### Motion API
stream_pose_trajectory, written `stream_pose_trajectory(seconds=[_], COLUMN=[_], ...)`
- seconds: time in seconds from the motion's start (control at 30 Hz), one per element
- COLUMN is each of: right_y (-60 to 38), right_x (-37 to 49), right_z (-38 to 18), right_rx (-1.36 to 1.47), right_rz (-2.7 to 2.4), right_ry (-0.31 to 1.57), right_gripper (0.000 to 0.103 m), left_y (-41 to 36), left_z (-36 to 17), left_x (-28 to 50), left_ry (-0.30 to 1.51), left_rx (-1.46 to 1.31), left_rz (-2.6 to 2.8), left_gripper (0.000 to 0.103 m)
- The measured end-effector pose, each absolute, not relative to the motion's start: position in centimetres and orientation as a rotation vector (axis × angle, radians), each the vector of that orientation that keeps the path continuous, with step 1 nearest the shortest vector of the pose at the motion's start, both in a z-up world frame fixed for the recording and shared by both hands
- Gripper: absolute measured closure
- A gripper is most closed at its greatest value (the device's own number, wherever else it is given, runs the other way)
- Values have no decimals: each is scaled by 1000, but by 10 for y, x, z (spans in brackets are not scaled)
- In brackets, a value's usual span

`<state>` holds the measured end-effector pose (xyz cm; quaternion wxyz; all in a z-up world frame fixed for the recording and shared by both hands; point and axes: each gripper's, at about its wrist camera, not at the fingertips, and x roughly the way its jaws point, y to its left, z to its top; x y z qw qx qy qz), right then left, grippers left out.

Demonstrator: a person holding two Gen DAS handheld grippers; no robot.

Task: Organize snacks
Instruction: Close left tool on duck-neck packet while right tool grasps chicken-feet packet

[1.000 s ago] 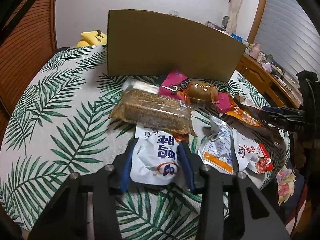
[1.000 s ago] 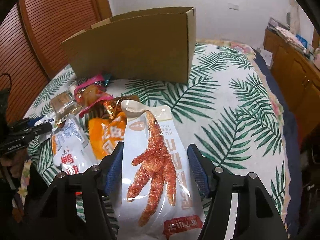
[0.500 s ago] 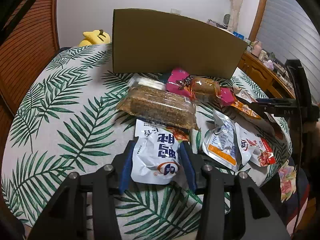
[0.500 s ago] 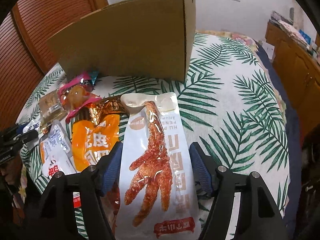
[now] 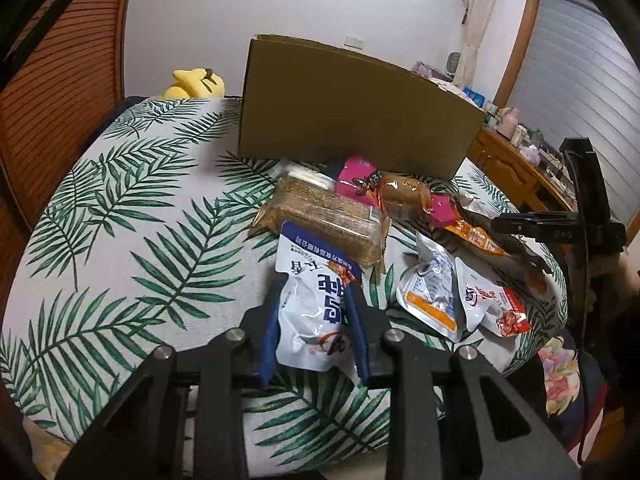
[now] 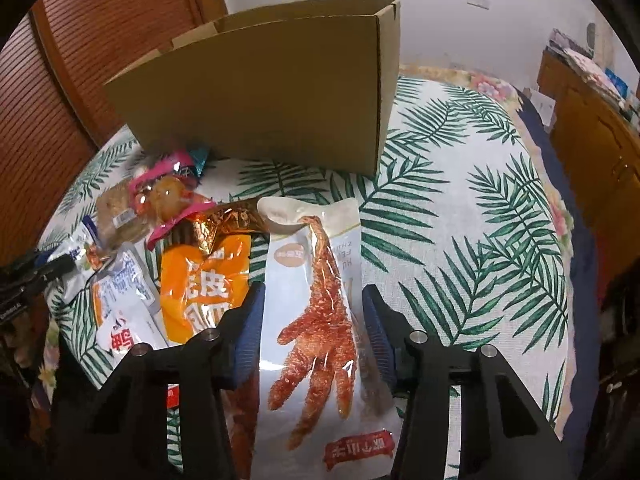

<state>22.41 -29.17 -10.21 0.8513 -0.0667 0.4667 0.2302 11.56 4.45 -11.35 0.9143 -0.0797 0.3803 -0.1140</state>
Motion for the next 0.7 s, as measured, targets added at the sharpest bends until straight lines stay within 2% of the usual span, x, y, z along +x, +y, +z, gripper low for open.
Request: stream_pose_trajectory(seconds=[0.13, 0.33, 0.53, 0.7], right_y=[-290, -279, -267, -259], right_x=[227, 234, 248, 257], right_z=[-103, -115, -121, -122], right_rx=[-153, -222, -259, -279], right_rz=[477, 451, 427, 430], right_ry=[993, 1030, 1057, 1095], right_gripper=[53, 37, 36, 30], left_y=[44, 44, 44, 42], left_z=[-113, -114, -114, -113], left_x=[117, 119, 120, 116], left_ry=[791, 801, 802, 780], left_rx=[-157, -154, -149, -141], left_rz=[-235, -238, -240, -236], left_gripper=[75, 74, 74, 75])
